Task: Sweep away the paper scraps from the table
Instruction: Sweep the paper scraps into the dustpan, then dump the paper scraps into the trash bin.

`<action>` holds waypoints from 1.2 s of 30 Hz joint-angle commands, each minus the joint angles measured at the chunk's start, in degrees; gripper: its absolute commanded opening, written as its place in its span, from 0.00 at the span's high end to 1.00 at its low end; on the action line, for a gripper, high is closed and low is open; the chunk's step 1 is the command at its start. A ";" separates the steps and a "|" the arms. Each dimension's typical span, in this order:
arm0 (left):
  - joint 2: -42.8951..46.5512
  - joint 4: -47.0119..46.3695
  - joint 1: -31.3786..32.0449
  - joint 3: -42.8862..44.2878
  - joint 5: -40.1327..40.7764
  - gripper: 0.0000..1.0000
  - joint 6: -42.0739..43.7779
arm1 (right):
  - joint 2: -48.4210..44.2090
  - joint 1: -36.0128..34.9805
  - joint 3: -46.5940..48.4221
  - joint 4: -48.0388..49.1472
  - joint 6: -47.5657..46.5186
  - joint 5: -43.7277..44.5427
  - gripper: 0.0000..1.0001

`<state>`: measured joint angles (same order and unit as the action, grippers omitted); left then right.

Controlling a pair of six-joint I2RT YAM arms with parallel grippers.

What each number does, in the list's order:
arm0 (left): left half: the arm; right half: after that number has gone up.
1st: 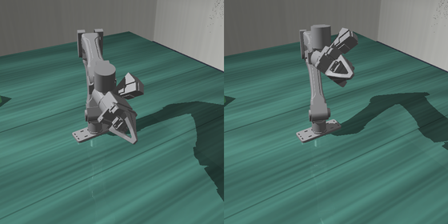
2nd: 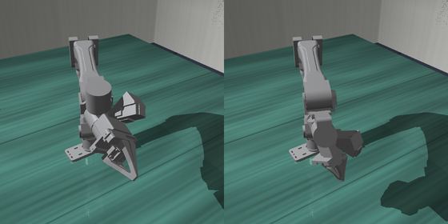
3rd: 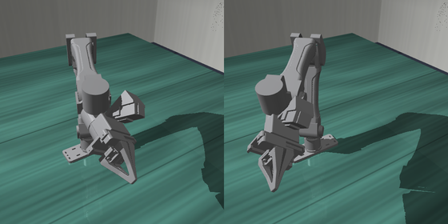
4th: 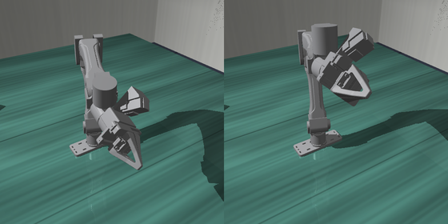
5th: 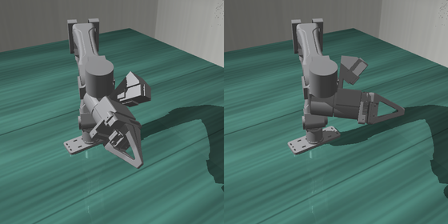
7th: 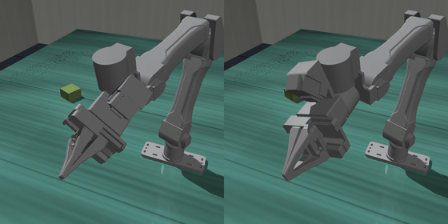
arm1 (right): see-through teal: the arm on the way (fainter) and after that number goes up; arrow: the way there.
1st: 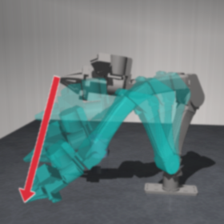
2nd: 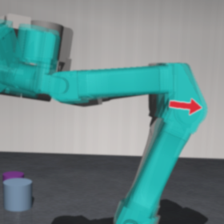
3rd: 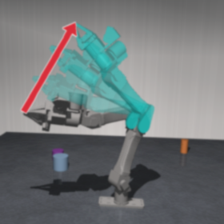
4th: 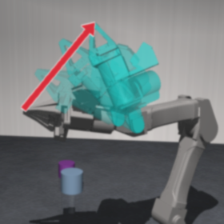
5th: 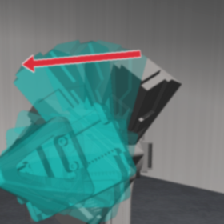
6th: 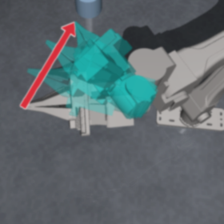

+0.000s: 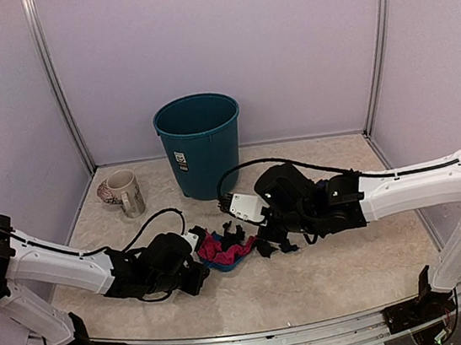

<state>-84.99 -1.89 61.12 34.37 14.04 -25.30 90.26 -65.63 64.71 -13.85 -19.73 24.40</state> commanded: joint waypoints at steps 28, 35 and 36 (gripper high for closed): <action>16.23 7.09 2.61 0.54 13.22 1.00 1.78 | -19.87 1.38 -14.70 6.81 10.68 12.57 1.00; 18.29 10.54 4.62 4.14 16.28 1.00 2.19 | -22.04 1.32 -16.83 7.30 11.93 13.48 1.00; 18.43 11.23 4.83 4.92 16.66 1.00 2.39 | -22.21 1.33 -17.07 7.32 12.17 13.56 1.00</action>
<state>-68.25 6.85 64.82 35.40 27.51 -23.90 70.02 -64.69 49.06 -8.21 -9.32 36.42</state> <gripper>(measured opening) 0.145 0.040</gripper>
